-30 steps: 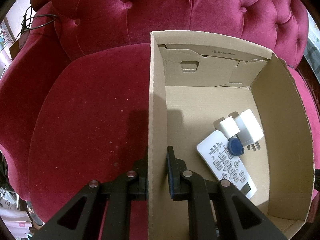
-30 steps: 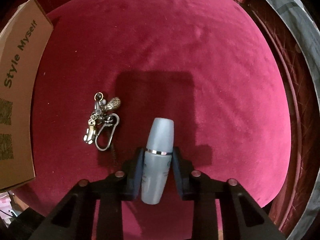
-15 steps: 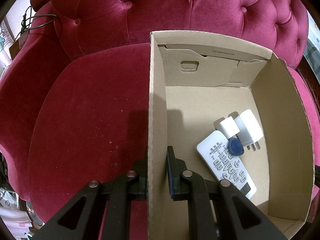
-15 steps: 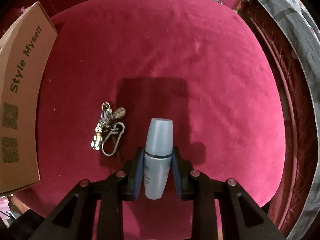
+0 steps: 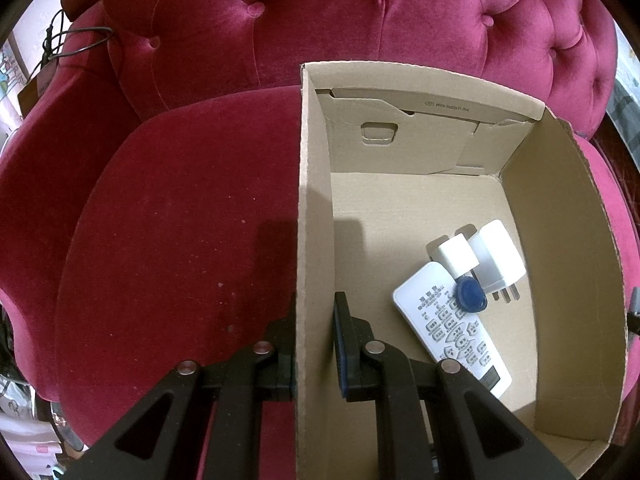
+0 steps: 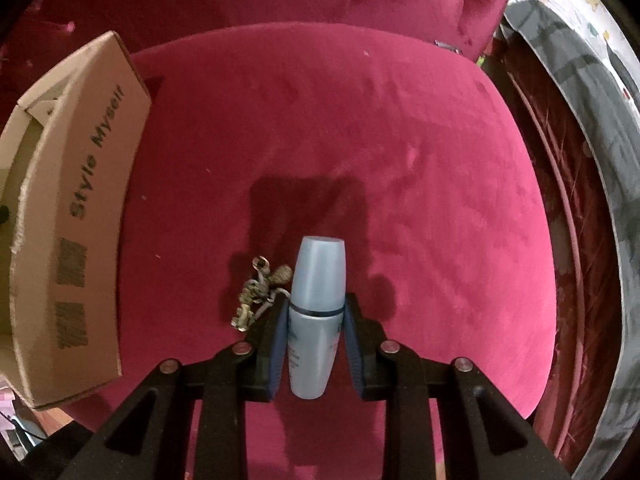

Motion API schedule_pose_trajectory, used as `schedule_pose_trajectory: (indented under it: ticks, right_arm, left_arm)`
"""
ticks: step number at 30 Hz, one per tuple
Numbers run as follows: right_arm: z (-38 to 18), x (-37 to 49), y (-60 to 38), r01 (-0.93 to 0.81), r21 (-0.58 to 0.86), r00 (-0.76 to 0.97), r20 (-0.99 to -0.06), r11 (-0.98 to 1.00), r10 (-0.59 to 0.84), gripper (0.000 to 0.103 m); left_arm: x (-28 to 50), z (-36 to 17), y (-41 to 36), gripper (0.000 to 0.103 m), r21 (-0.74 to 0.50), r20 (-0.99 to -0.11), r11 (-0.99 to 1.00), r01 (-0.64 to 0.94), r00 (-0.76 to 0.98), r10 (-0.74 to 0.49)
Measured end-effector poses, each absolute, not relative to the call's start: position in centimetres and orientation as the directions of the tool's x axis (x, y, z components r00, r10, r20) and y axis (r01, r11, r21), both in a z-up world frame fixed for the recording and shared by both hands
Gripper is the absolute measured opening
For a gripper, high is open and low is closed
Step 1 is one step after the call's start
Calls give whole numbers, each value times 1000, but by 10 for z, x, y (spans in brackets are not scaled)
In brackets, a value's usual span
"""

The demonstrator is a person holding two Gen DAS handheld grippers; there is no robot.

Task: Organize rigid objects
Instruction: 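Carry the pale blue bottle into the box with the right gripper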

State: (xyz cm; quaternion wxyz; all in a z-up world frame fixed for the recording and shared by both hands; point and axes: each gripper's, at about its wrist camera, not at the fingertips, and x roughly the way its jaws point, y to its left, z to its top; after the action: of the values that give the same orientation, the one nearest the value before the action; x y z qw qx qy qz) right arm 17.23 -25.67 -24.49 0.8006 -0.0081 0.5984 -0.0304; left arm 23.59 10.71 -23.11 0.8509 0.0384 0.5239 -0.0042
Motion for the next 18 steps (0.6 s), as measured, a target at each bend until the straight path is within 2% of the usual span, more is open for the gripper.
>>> schedule_pose_trajectory:
  ticks: [18]
  right_arm:
    - [-179,208,-210,-74,-49,403,-915,996,-15,27]
  left_arm:
    - [235,-230,110,14,54,-892,997,52,451,25]
